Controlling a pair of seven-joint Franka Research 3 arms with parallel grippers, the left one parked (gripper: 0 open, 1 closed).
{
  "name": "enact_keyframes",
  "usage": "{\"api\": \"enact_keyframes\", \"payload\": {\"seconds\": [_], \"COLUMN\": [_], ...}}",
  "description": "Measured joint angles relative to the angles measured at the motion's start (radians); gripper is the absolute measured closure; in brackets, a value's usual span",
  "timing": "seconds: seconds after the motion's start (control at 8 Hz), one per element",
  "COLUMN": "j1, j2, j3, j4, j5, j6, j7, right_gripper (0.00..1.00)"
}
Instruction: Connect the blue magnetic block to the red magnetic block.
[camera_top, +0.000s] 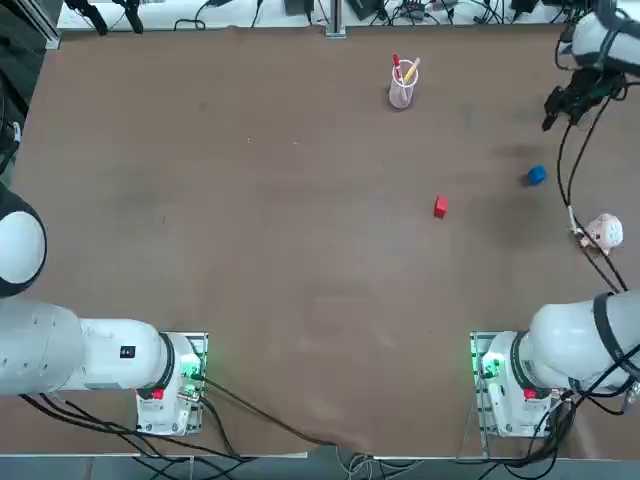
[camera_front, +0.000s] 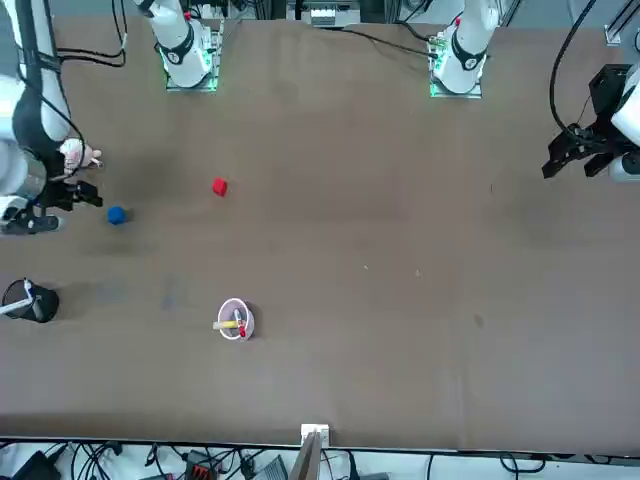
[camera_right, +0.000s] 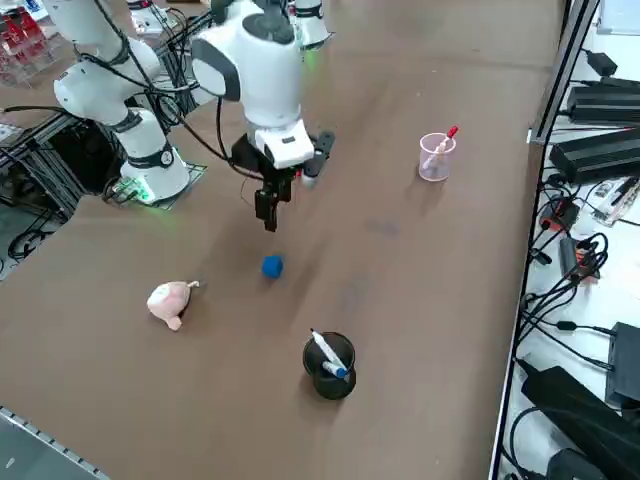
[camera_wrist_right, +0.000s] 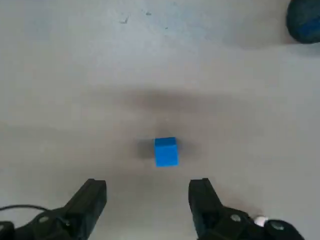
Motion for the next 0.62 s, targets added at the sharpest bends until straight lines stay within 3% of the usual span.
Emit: {"api": "enact_keyframes", "payload": {"seconds": [0.38,0.62], "j1": [-0.021,-0.034], "j2": [0.013,0.045], "j3": [0.0,0.0], "j4": [-0.125,-0.144], "j5": [0.0,0.0], "j6": [0.165,0.211], "j7": [-0.005,-0.014], "right_gripper": [0.0,0.0]}}
